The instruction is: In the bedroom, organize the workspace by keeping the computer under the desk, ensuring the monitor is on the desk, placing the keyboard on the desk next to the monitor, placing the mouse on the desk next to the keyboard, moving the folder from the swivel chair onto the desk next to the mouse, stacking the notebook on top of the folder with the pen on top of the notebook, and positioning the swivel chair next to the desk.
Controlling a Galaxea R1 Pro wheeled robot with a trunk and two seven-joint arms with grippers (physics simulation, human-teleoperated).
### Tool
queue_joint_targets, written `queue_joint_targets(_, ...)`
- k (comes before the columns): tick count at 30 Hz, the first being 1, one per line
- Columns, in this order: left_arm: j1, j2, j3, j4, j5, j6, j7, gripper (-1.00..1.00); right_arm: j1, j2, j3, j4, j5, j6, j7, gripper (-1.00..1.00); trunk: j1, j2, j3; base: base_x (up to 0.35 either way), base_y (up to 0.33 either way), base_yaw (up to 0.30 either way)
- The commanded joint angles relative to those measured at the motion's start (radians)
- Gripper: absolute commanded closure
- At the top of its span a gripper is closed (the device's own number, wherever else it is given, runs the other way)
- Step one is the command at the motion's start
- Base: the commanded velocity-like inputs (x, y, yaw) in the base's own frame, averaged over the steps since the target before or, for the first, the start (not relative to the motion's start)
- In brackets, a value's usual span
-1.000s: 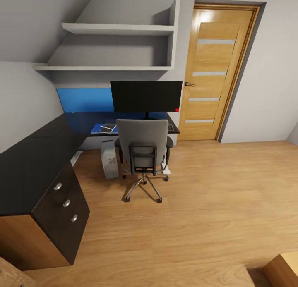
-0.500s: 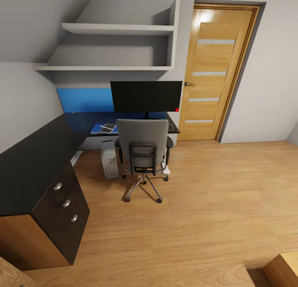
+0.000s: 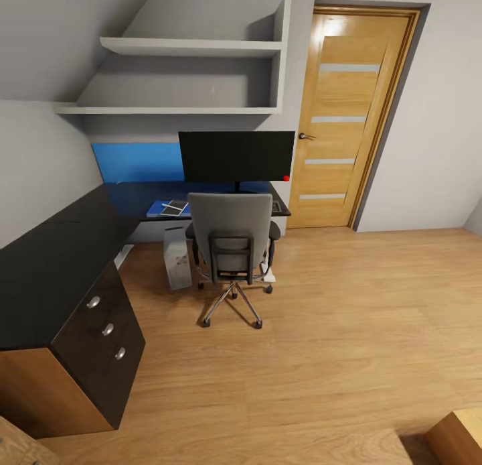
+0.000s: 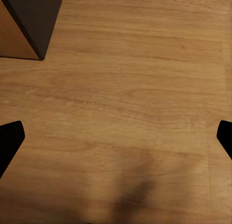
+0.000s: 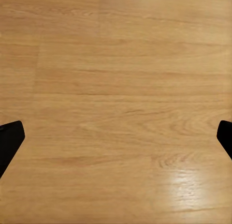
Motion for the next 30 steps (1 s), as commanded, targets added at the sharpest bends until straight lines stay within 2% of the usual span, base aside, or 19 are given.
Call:
queue_joint_targets(1,-0.001,0.000,-0.008,0.000,0.001,-0.002,0.009,-1.00,-0.001,0.000,0.009,0.002,-0.006,-0.003,-0.003,-1.00,0.000,0.000,-0.001,0.000,0.000,0.000)
queue_joint_targets(30,-0.001,0.000,-0.011,0.000,-0.001,-0.002,0.009,-1.00,-0.001,-0.003,0.009,0.002,-0.006,0.000,-0.002,-1.00,0.000,0.000,-0.001,0.000,0.000,0.000)
